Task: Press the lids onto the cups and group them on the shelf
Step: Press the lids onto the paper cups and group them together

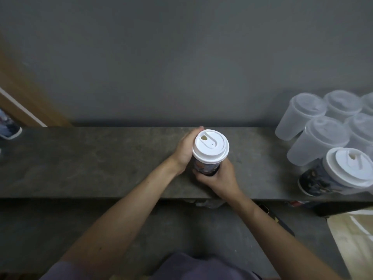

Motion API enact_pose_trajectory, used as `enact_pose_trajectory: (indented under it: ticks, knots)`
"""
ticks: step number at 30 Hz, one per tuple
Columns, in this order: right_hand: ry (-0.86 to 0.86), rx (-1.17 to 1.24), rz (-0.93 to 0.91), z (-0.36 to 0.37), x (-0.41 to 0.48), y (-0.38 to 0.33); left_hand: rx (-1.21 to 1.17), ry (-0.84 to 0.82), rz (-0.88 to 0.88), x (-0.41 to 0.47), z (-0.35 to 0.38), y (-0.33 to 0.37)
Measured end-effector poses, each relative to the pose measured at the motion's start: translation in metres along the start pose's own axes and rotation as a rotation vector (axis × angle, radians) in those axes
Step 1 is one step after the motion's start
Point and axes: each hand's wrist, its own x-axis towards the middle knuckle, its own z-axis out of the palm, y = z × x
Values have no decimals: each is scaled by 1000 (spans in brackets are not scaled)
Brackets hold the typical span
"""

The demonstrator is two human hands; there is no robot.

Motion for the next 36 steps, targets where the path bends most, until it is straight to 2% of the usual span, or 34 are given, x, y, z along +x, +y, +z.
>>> enact_pose_trajectory:
  ticks: [3, 6, 8, 12, 15, 18, 20, 22, 25, 26, 28, 32, 34, 36]
  knots:
    - [23, 52, 5, 2, 0, -5, -16, 204, 81, -4, 7, -7]
    - [69, 84, 11, 3, -2, -9, -5, 293, 147, -6, 11, -16]
    - [74, 69, 13, 2, -2, -7, 26, 230, 105, -1, 6, -13]
    - [14, 33, 8, -2, -1, -5, 42, -115, -105, 6, -4, 0]
    - [10, 33, 4, -1, -1, -8, 21, 0, -94, 4, 1, -2]
    - [34, 74, 1, 1, 0, -10, -17, 168, 5, -5, 8, -6]
    - [41, 81, 2, 2, 0, -9, 28, 211, 51, -7, 10, -11]
    - [53, 64, -3, 0, -1, -8, 70, 146, 29, -2, 7, -7]
    - [48, 36, -24, -3, -3, -8, 116, -119, -54, 7, 0, 7]
    - [46, 31, -29, -3, -3, -7, 114, -146, -57, 8, -1, 8]
    - [49, 22, -27, -2, -3, -8, 47, -60, -47, 5, 1, 3]
    - [53, 53, -22, 2, -1, -10, -22, 169, 80, -2, 4, -7]
    - [67, 51, -12, 1, -2, -10, 14, 141, 71, -1, 4, -3]
    - [62, 40, -5, -1, -2, -9, 82, -24, 57, 4, 2, 4]
